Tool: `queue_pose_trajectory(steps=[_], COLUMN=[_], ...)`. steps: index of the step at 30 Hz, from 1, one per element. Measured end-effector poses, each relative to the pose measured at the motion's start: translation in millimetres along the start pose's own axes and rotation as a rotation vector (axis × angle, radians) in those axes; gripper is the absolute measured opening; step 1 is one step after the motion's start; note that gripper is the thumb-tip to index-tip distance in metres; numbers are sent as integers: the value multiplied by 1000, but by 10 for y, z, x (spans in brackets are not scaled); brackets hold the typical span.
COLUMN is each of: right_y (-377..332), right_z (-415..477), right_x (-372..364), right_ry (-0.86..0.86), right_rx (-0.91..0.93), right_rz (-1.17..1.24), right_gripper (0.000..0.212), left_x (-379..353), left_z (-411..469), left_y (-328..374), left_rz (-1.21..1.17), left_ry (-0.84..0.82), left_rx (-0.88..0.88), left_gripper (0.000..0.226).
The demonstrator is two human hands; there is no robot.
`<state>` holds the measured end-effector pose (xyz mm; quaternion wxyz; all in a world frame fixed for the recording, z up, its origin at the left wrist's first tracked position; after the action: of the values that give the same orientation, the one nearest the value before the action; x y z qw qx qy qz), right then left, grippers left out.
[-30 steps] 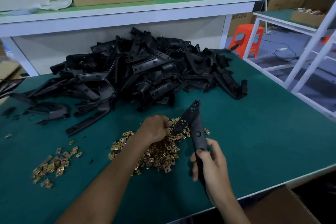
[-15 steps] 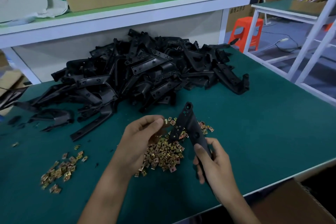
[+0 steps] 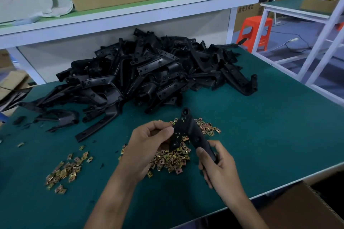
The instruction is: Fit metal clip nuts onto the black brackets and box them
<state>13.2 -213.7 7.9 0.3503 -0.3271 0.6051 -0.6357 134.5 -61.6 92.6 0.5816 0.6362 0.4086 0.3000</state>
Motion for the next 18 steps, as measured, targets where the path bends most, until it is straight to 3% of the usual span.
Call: queue_pose_trajectory(steps=[5,18], right_y=[4,13], right_z=[12,12], right_x=[15,-5], right_ry=[8,-13], right_rx=[-14,6], right_rz=[39,-18], right_gripper=[8,8], left_x=[43,28], left_z=[-7,-40], left_y=[-24,-74], left_rz=[-44,-19], left_ry=[-13,-3], left_rx=[1,-4], left_gripper=[16,6])
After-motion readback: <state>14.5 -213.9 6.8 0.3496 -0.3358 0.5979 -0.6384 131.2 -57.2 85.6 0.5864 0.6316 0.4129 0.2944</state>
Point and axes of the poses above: each hand's wrist, its own z-axis towards the middle knuckle, its own x-axis out of the back of the hand, y = z × x, the point moved 3 cm from there along z, towards the middle knuckle
